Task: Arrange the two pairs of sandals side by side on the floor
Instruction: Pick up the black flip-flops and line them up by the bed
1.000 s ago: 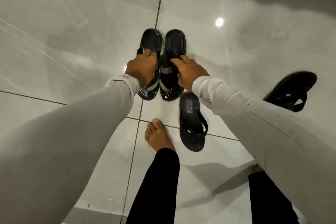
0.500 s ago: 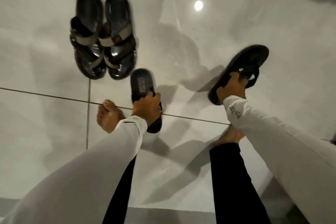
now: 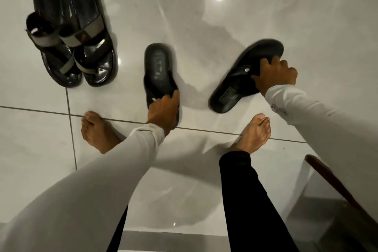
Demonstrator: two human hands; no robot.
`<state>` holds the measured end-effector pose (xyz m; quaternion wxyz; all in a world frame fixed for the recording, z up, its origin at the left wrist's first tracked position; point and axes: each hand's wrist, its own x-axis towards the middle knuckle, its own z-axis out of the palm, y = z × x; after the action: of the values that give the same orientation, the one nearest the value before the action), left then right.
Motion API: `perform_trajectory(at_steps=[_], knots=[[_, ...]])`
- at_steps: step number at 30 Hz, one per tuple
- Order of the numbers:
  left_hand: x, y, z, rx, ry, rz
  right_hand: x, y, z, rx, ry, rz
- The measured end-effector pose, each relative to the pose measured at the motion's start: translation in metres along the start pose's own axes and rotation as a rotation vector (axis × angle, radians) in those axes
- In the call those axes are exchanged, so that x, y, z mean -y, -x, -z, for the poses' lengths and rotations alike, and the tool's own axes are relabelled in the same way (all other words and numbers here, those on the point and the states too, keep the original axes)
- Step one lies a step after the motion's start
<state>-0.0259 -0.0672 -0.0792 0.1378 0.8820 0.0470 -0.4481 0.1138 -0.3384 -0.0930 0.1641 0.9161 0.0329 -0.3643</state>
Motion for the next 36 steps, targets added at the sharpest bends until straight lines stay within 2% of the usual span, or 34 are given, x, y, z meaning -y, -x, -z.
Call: perform_trajectory(at_steps=[2, 4, 10, 15, 18, 20, 22, 24, 26, 29, 36], knots=[[-0.016, -0.014, 0.009, -0.033, -0.042, -0.043, -0.004, -0.003, -0.002, 0.076, 0.017, -0.035], [-0.028, -0.027, 0.018, -0.054, -0.036, -0.052, -0.005, 0.003, -0.007, 0.144, -0.086, -0.107], [-0.039, -0.035, 0.031, -0.049, 0.057, -0.076, 0.027, 0.041, -0.025, 0.339, -0.693, -0.447], [-0.039, -0.031, 0.036, -0.03, 0.189, -0.096, 0.075, 0.05, -0.018, 0.478, -1.002, -0.457], [-0.041, -0.03, 0.038, -0.023, 0.242, -0.144, 0.096, 0.05, -0.01, 0.477, -1.003, -0.445], [-0.04, -0.032, 0.04, 0.013, 0.233, -0.152, 0.102, 0.053, -0.002, 0.369, -0.87, -0.422], [-0.04, -0.036, 0.046, 0.099, 0.188, -0.132, 0.101, 0.058, 0.006, 0.205, -0.726, -0.319], [-0.039, -0.039, 0.051, 0.189, 0.126, -0.122, 0.099, 0.059, 0.01, 0.147, -0.631, -0.146], [-0.04, -0.043, 0.057, 0.247, 0.083, -0.127, 0.097, 0.053, 0.008, 0.234, -0.609, -0.063], [-0.04, -0.051, 0.061, 0.312, 0.055, -0.131, 0.096, 0.05, 0.003, 0.398, -0.663, -0.064], [-0.086, -0.075, 0.083, 0.274, 0.003, -0.096, 0.053, 0.017, 0.014, 0.384, -0.797, -0.096]])
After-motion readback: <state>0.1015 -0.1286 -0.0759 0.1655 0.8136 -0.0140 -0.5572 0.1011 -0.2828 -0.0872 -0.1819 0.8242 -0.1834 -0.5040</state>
